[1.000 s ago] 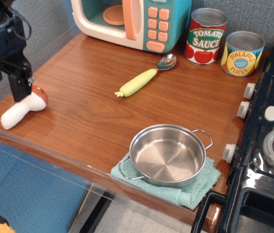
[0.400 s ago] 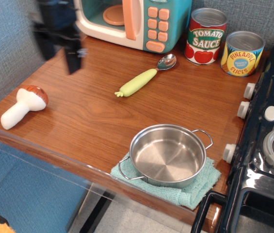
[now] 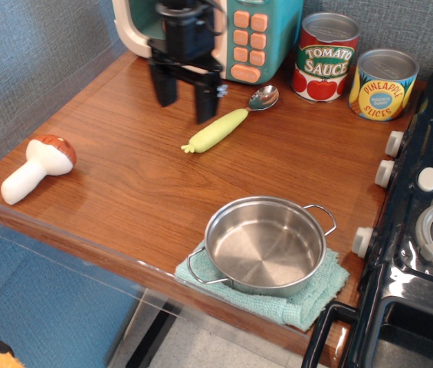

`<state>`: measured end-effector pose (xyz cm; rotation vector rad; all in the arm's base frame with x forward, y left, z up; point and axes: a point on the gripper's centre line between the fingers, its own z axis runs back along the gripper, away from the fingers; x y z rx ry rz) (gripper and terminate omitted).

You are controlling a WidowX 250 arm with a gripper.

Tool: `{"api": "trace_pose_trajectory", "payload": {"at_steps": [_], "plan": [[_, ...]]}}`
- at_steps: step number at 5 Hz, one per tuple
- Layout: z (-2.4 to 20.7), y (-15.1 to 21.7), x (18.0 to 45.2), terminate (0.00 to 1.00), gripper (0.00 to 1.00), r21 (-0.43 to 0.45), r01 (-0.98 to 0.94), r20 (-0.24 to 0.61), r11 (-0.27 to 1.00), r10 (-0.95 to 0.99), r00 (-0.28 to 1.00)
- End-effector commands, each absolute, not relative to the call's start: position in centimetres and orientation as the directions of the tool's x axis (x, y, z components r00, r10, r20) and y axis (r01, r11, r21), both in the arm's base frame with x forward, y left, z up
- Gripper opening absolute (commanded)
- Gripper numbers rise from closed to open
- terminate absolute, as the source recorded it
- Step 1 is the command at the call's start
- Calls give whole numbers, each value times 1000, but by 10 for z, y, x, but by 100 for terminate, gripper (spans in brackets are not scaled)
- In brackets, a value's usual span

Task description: Put the spoon above the mushroom

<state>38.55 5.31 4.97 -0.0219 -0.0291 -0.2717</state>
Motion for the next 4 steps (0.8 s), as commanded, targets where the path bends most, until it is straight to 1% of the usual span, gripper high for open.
{"api": "trace_pose_trajectory", "payload": {"at_steps": [1, 2, 3, 4], "plan": [[37, 33, 401, 0, 100, 60, 274, 28, 960, -276, 961], [28, 34, 400, 0, 100, 93, 258, 9, 962, -260, 966], [24, 35, 399, 0, 0, 106, 254, 6, 961, -256, 967], [29, 39, 398, 0, 0, 107, 243, 20, 964, -246, 969]]}}
